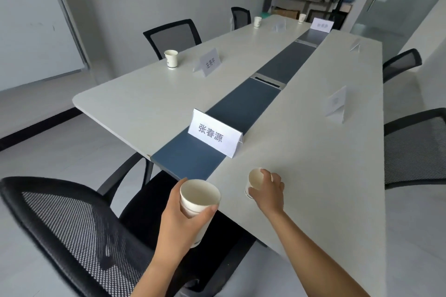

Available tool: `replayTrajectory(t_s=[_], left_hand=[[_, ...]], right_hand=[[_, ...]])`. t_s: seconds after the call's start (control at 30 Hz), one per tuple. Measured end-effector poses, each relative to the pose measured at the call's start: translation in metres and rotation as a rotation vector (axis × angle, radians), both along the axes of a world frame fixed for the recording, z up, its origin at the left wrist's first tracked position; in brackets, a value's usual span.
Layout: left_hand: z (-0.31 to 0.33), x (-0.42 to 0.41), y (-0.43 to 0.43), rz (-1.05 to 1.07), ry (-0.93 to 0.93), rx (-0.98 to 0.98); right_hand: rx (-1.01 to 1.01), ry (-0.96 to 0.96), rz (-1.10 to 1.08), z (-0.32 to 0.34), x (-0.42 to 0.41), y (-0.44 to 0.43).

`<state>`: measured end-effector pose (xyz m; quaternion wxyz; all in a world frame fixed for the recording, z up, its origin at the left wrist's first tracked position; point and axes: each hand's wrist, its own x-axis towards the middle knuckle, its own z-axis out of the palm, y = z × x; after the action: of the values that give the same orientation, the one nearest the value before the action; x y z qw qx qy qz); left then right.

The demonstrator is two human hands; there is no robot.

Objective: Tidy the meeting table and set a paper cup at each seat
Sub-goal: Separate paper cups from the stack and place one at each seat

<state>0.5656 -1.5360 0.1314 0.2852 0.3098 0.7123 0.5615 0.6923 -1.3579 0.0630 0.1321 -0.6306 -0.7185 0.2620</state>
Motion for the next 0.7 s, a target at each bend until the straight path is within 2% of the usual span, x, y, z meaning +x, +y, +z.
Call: replayTrajectory(t_s=[0.2,0.37,0.5,0.6,0.7], left_hand=[[-0.006,-0.006,0.009,0.01,0.014,-0.06],[-0.011,0.0,0.01,-0.047,0.103,-0.099],[-0.012,0.02,0.009,-0.157,0.182,-0.132],[-0.013,0.055,0.009,-0.327,0.267,-0.119],[-0.014,0.1,0.011,-0.491,0.298,-0.112]], right_hand=[[0.092,0.016,0.026,0.002,-0.001,-0.012],[0.171,0.305,0.052,0.032,0.007,-0.043],[-0.075,0.595,0.13,0.056,0.031,-0.072],[-0.183,0.604,0.197,0.061,0.062,-0.086],[-0.204,0.567,0.101,0.058,0.11,-0.097]])
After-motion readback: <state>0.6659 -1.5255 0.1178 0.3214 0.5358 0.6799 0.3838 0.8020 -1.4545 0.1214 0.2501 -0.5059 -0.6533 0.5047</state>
